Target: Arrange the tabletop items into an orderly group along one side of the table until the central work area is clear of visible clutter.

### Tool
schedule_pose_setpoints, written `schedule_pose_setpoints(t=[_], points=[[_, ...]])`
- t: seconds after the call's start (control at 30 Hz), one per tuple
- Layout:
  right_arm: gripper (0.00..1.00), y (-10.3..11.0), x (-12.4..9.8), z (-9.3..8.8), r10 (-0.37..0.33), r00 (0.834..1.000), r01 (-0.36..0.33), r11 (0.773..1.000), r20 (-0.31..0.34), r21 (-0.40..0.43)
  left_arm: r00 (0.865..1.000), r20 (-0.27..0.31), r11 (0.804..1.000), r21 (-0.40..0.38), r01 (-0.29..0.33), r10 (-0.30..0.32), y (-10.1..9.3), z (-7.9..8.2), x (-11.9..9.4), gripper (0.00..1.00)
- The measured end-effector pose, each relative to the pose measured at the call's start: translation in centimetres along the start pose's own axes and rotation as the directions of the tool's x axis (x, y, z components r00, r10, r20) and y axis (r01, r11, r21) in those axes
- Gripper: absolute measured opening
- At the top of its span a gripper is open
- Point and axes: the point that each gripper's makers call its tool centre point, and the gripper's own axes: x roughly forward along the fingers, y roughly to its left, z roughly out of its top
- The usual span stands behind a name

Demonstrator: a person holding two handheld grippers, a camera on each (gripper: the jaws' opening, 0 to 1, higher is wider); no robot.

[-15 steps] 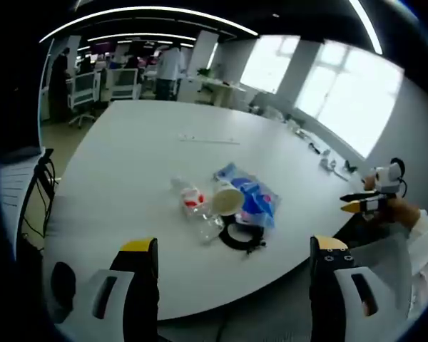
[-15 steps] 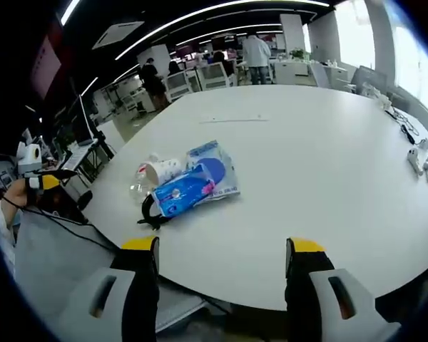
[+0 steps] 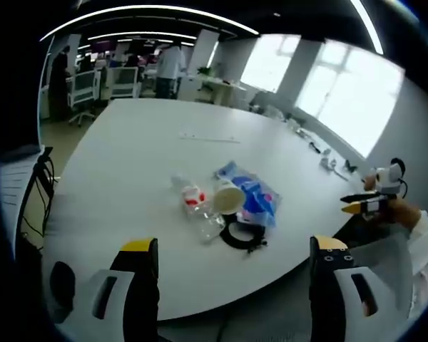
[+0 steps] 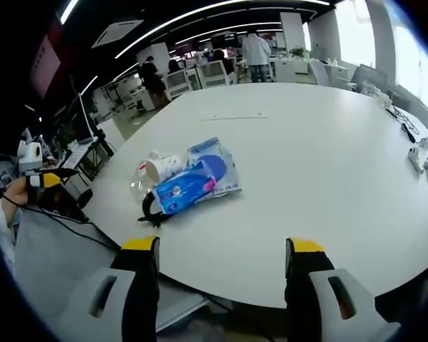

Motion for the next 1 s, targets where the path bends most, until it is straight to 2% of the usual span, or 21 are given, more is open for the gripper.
schedule_pose_setpoints(t=[0.8, 1.0], points=[[0.69, 1.0, 1.7, -0.4, 0.022, 0.999, -0.022, 1.0, -0.038, -0.01, 1.0, -0.019, 1.0, -0.019, 0.014, -0.014, 0.6, 0.0, 1.0, 0.84], [0.67, 0.6, 1.9, -0.3, 0.014, 0.999, -0.014, 1.0, -0.039, -0.004, 0.999, -0.027, 1.0, -0.019, 0.016, -0.016, 0.7, 0.0, 1.4, 0.83]])
